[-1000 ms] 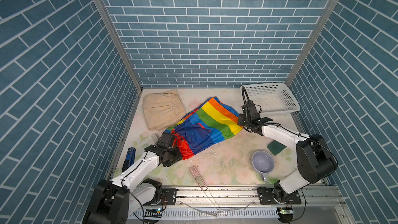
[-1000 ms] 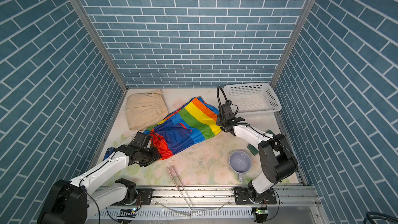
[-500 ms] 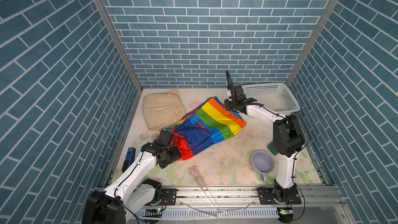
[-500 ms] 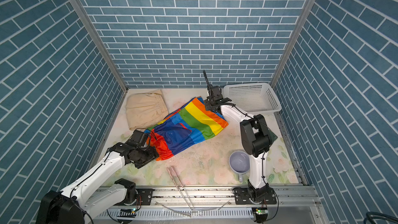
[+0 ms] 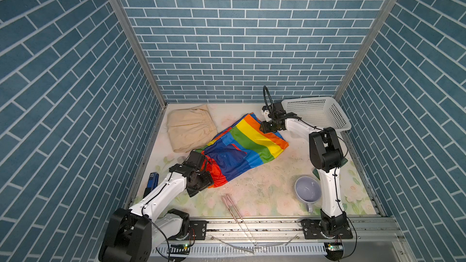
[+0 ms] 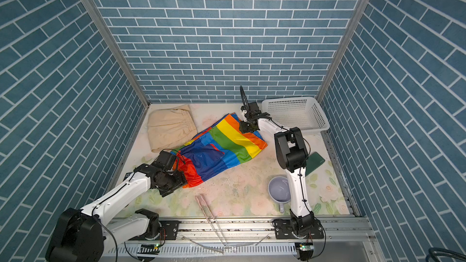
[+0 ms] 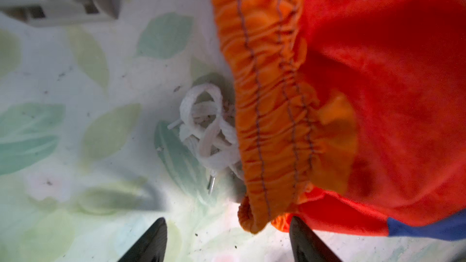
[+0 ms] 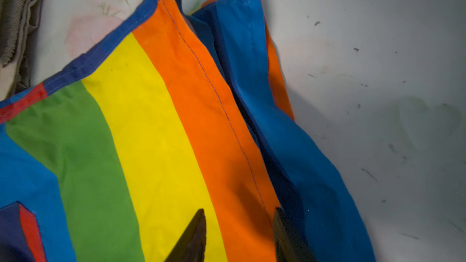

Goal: Fold and stack the shorts
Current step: 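Stretch the rainbow shorts flat between the left and right grippers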

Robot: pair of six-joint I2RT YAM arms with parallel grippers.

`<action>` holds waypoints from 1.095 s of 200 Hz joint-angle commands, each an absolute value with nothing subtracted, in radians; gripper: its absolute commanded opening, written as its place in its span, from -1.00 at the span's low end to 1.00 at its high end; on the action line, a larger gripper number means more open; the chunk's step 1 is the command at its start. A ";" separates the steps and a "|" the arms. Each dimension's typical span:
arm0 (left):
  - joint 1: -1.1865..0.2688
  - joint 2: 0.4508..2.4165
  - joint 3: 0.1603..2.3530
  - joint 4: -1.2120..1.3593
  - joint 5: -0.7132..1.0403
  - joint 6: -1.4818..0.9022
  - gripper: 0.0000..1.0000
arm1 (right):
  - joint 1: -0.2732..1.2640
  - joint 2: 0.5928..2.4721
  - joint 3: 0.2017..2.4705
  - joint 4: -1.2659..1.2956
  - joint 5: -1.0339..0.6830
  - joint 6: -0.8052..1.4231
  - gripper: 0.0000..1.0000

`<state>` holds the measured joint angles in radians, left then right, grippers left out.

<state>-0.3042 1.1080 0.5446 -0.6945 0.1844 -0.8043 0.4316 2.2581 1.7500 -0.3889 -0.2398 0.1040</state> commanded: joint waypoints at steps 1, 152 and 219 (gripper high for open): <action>-0.292 1.119 0.532 -0.685 0.190 -0.805 0.55 | 0.419 2.304 1.810 -0.441 -0.298 0.058 -0.07; -0.282 1.170 0.525 -0.658 0.196 -0.810 0.56 | 0.370 2.409 1.902 -0.477 -0.474 0.105 -0.09; -0.281 1.174 0.521 -0.656 0.193 -0.809 0.56 | 0.376 2.392 1.849 -0.441 -0.540 0.133 -0.65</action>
<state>-0.2871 1.1625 0.5327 -0.6498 0.2028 -0.8055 0.3698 2.3844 1.8702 -0.4156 -0.5087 0.1326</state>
